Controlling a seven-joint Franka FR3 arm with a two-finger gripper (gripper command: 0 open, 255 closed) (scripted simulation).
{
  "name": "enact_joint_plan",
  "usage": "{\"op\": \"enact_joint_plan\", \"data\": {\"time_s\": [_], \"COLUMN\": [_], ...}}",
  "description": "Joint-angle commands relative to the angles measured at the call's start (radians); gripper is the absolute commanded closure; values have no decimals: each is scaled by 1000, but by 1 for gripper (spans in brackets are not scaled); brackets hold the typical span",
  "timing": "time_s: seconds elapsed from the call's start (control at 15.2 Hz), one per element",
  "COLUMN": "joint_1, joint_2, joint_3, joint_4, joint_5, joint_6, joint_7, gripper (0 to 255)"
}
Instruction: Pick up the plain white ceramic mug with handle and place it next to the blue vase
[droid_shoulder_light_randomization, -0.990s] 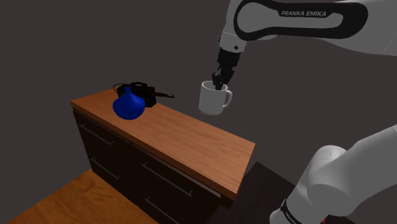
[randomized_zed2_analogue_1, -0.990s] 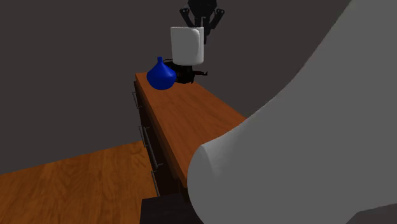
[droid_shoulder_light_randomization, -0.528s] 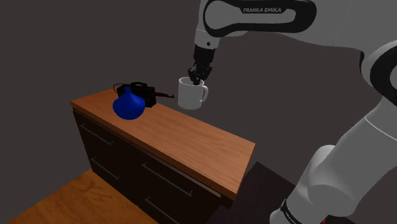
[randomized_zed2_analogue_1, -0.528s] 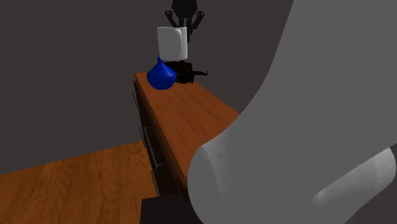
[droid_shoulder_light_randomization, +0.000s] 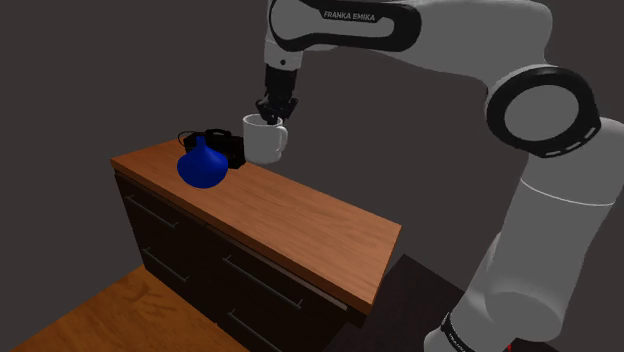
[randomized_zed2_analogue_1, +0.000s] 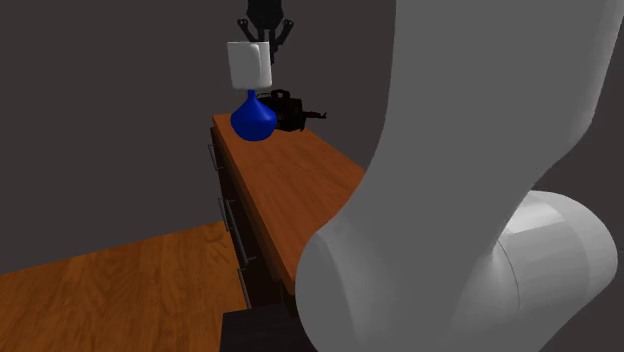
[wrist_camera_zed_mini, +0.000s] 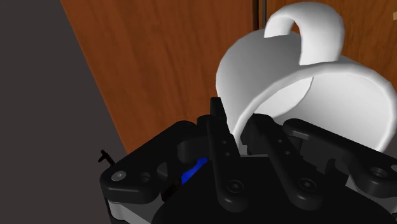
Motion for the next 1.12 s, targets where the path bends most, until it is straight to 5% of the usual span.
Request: {"op": "enact_joint_plan", "data": {"time_s": [0.0, 0.26, 0.33, 1.06], "joint_1": [16, 57, 80, 57], "joint_2": [106, 355, 495, 355], "joint_3": [8, 13, 11, 13], "joint_4": [148, 525, 758, 370], "joint_5": [-14, -43, -56, -43], "joint_6": [-42, -170, -264, -16], "joint_7": [21, 49, 53, 59], "gripper": [255, 255, 255, 255]}}
